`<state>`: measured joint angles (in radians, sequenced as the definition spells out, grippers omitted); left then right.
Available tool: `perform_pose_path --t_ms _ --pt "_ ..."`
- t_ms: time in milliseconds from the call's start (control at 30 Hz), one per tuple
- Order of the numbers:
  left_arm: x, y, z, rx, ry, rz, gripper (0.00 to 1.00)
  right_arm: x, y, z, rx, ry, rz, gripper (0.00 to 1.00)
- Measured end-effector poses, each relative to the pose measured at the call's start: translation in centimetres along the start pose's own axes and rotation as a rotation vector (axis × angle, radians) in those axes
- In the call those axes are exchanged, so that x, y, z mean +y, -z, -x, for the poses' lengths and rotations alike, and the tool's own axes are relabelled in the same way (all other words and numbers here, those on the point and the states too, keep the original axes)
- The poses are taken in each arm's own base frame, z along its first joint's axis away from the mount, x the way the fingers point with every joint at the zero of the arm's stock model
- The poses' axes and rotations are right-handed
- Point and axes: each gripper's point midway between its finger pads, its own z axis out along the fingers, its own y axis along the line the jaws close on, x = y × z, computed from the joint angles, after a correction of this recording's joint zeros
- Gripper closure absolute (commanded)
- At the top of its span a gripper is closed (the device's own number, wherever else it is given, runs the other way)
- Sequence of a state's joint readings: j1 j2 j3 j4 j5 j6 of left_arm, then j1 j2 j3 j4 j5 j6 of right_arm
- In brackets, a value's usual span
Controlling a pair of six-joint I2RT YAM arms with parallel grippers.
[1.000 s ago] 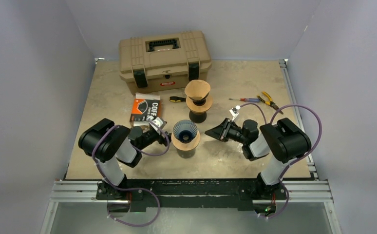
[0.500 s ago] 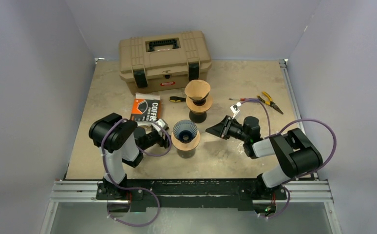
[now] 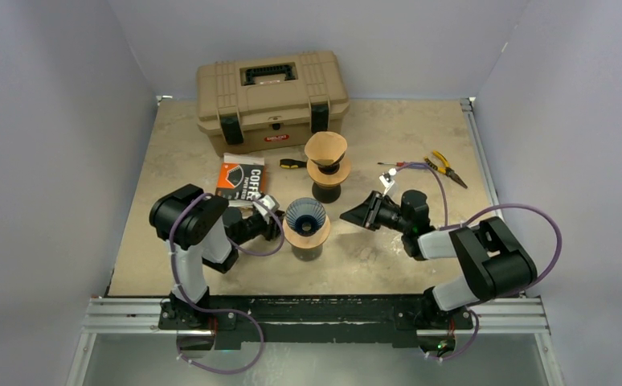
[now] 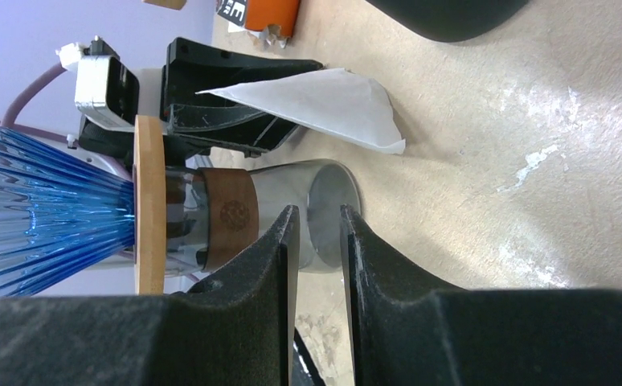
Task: Place the coffee filter in the dripper
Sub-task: Pick up the coffee filter from the center of the board.
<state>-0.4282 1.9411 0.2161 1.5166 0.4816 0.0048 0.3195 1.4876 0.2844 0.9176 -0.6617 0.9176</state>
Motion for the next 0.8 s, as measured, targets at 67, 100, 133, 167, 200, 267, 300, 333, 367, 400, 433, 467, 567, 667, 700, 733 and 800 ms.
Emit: perform_pose_path --t_ms 67,100,133,167,200,267,300,333,367,400,433,467,567,667,700,733,800 --pt "-0.1 0.0 0.1 -0.002 -0.008 -0.009 0.83 0.1 0.0 0.2 -0.003 0.006 -0.002 0.72" --pt "-0.2 0.0 0.1 -0.004 -0.012 -0.012 0.89 0.1 0.0 0.3 -0.005 0.01 -0.004 0.72" --pt "-0.2 0.0 0.3 -0.008 -0.019 -0.017 0.94 0.1 0.0 0.4 -0.008 0.012 -0.007 0.71" --pt "-0.3 0.0 0.4 -0.012 -0.022 -0.022 1.0 0.2 0.0 0.5 -0.012 0.016 -0.01 0.71" --pt "-0.4 0.0 0.7 -0.018 -0.027 -0.028 1.0 0.2 0.0 0.6 -0.014 0.021 -0.011 0.71" --pt "-0.6 0.0 1.0 -0.028 -0.036 -0.038 1.0 0.4 0.1 0.7 -0.016 0.032 -0.012 0.71" --pt "-0.6 0.1 1.2 -0.031 -0.039 -0.041 1.0 0.4 0.1 0.8 -0.017 0.037 -0.014 0.7" --pt "-0.7 0.1 1.3 -0.033 -0.041 -0.043 1.0 0.5 0.1 0.9 -0.018 0.043 -0.015 0.7" --pt "-0.8 0.2 1.4 -0.036 -0.043 -0.045 1.0 0.6 0.2 1.0 -0.02 0.049 -0.018 0.69" --pt "-0.8 0.3 1.5 -0.039 -0.045 -0.045 1.0 0.7 0.2 1.1 -0.023 0.059 -0.019 0.67" --pt "-0.8 0.4 1.6 -0.042 -0.047 -0.045 1.0 0.7 0.2 1.3 -0.028 0.067 -0.025 0.63" --pt "-0.9 0.5 1.8 -0.046 -0.049 -0.045 1.0 0.7 0.2 1.5 -0.032 0.075 -0.03 0.59" --pt "-1.0 0.8 2.3 -0.059 -0.056 -0.043 1.0 0.8 0.3 2.0 -0.041 0.106 -0.045 0.49" --pt "-1.2 1.1 2.7 -0.068 -0.061 -0.042 0.83 0.7 0.2 2.7 -0.058 0.146 -0.071 0.42" --pt "-1.2 1.2 2.7 -0.069 -0.063 -0.042 0.73 0.6 0.2 2.9 -0.06 0.156 -0.078 0.41" --pt "-1.2 1.3 2.8 -0.069 -0.065 -0.042 0.65 0.6 0.1 3.0 -0.059 0.166 -0.083 0.4" --pt "-1.2 1.4 2.7 -0.066 -0.065 -0.037 0.48 0.3 0.1 3.0 -0.055 0.18 -0.094 0.4"
